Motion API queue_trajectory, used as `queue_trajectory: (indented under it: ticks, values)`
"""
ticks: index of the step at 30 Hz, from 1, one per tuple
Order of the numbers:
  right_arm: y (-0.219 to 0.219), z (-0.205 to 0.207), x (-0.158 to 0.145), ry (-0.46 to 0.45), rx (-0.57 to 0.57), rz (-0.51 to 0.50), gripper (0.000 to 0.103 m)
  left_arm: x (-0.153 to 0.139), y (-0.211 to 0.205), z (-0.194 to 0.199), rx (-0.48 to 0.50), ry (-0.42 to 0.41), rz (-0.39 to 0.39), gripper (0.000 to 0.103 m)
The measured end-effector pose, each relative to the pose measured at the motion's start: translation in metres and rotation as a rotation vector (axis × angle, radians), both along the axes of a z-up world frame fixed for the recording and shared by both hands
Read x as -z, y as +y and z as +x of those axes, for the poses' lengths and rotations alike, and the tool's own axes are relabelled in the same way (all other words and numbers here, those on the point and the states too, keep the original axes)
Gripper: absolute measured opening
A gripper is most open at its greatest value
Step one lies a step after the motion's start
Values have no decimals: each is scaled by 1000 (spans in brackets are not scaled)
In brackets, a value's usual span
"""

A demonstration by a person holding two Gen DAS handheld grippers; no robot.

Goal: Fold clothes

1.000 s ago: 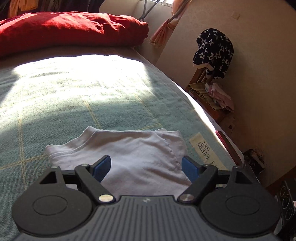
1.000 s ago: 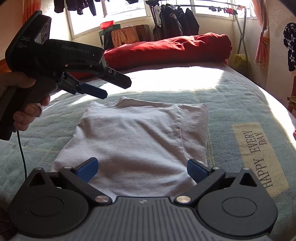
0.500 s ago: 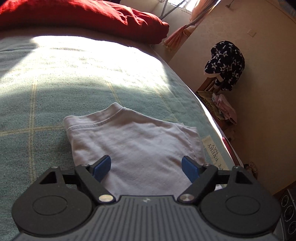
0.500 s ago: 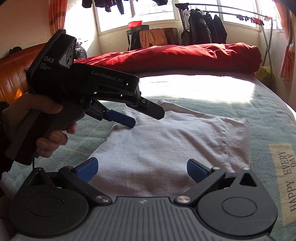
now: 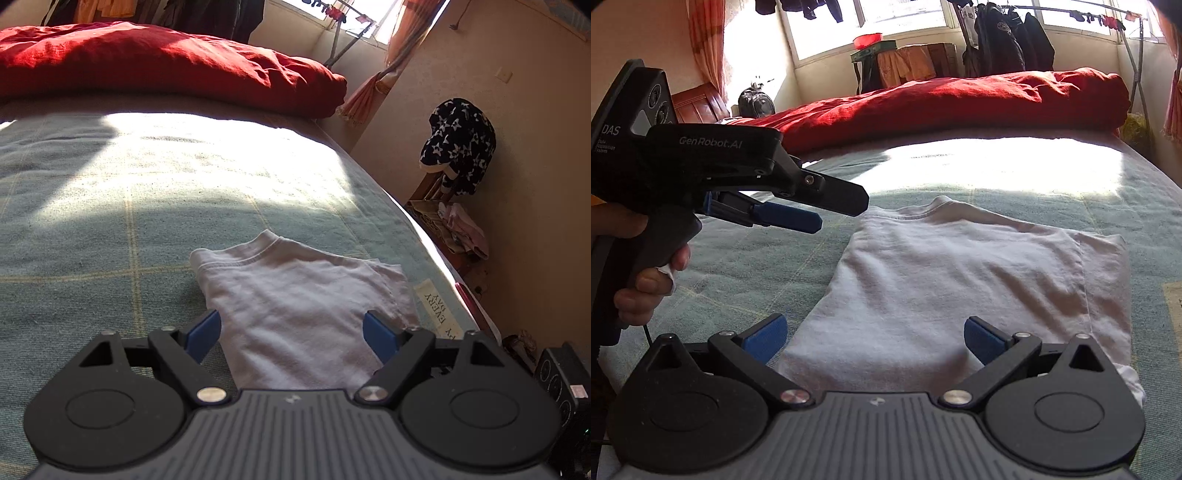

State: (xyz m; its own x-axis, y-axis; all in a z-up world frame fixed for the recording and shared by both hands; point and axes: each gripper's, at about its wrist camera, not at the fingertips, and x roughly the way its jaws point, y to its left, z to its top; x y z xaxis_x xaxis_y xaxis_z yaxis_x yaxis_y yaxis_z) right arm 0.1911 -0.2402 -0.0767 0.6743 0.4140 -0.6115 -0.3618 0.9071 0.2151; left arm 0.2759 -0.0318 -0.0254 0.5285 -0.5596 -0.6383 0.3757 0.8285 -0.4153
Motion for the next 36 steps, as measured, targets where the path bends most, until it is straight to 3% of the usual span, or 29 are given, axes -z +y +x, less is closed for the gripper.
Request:
queue_trajectory:
  ticks: [3, 7, 12, 18, 23, 29, 36]
  values:
    - [2, -8, 6, -14, 2, -58, 103, 3, 1, -3, 0, 2, 20, 84]
    - [-15, -5, -11, -13, 13, -9, 103, 3, -3, -9, 5, -24, 58, 84]
    - [-48, 26, -26, -85, 101, -61, 103, 0, -4, -15, 3, -65, 74, 88]
    - [-81, 72, 8, 70, 185, -19, 103, 7, 0, -13, -23, -39, 64, 88]
    - [-77, 45, -4, 27, 181, 5, 103, 6, -7, -14, -5, -33, 51, 88]
    - [-68, 3, -9, 13, 167, 0, 103, 2, -34, -26, 93, -38, 4, 88]
    - [-67, -3, 13, 68, 176, -32, 103, 15, -57, -2, 128, -16, 22, 88]
